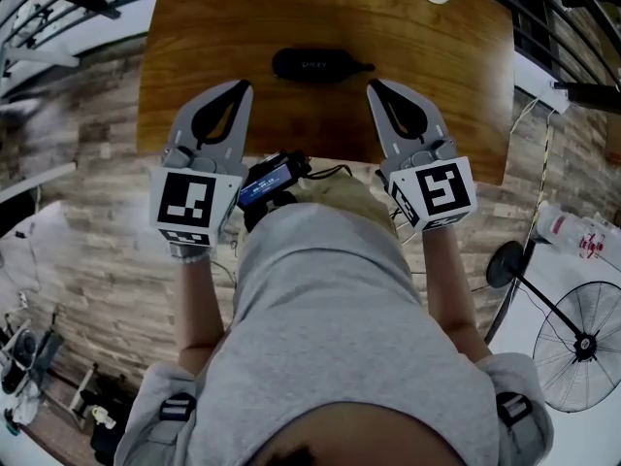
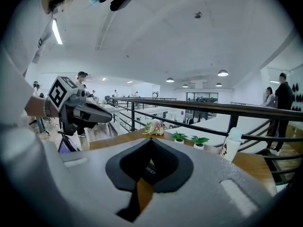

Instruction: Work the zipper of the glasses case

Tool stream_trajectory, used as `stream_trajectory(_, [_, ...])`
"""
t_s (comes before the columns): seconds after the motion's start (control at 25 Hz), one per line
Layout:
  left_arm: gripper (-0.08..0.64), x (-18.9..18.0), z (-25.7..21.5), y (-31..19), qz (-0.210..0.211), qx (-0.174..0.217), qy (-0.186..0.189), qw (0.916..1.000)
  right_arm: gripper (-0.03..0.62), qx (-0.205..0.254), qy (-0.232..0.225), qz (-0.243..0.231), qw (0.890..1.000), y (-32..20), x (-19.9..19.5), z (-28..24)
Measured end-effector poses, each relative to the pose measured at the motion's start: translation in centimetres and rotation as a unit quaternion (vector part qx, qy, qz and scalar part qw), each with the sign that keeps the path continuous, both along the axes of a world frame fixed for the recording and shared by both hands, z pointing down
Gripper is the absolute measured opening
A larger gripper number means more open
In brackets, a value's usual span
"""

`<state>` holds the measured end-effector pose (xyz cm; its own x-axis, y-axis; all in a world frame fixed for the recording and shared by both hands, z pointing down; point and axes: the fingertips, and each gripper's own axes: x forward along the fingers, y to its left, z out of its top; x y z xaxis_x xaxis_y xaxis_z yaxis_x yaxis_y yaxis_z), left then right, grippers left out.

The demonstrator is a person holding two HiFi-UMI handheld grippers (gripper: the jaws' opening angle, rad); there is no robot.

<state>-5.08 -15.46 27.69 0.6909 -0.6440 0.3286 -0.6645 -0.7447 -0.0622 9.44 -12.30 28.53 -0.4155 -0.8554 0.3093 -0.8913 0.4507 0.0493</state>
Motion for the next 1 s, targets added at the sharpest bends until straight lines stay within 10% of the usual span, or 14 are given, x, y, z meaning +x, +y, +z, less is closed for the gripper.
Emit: stream_trajectory(1.0, [0.017,0.07,0.17,-0.57,0.001,-0.005,0.001,1.0000,0.002,-0.011,0.007,-0.004,1.000,-0.35,-0.51,0.39])
